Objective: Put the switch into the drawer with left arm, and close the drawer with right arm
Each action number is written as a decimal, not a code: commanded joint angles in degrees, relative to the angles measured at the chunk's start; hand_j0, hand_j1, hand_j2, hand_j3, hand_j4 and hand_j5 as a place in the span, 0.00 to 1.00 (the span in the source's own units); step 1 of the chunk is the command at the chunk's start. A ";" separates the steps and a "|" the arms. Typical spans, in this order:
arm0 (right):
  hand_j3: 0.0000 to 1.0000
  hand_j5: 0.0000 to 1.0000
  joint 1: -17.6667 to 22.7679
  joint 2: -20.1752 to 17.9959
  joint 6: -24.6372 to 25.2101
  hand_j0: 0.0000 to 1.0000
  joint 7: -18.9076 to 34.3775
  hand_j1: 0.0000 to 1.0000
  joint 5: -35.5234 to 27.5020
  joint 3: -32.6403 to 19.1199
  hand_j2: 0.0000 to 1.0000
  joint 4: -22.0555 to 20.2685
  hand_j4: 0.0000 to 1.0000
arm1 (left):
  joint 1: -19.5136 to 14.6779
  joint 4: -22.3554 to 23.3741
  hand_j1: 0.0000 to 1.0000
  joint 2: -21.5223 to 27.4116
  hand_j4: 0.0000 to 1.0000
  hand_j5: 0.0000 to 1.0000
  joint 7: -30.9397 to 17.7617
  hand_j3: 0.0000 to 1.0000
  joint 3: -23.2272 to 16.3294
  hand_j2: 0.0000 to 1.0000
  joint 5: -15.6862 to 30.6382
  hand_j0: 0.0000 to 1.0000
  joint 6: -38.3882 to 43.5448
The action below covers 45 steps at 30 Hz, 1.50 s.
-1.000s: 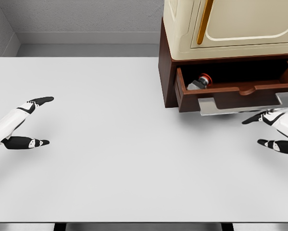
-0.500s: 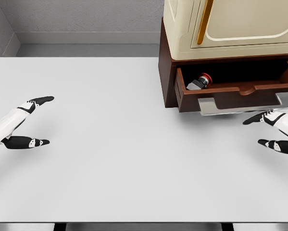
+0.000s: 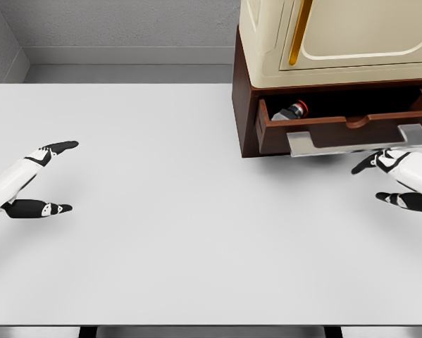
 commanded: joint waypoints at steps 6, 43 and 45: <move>0.73 0.73 2.11 -0.08 0.44 0.73 -1.81 0.73 -7.71 1.61 0.73 -0.51 0.73 | 0.00 0.04 1.00 0.05 1.00 1.00 0.01 1.00 -0.15 1.00 0.45 1.00 0.14; 0.55 0.55 -5.27 -1.22 0.44 0.55 -1.81 0.55 -8.60 4.94 0.55 -0.51 0.55 | 0.00 -0.22 1.00 -0.39 1.00 1.00 0.01 1.00 -0.15 1.00 0.45 1.00 0.14; 0.56 0.56 -7.12 -0.34 0.44 0.56 -1.72 0.56 -7.89 7.58 0.56 -0.16 0.56 | 0.00 -0.22 1.00 -0.39 1.00 1.00 0.01 1.00 -0.15 1.00 0.45 1.00 0.14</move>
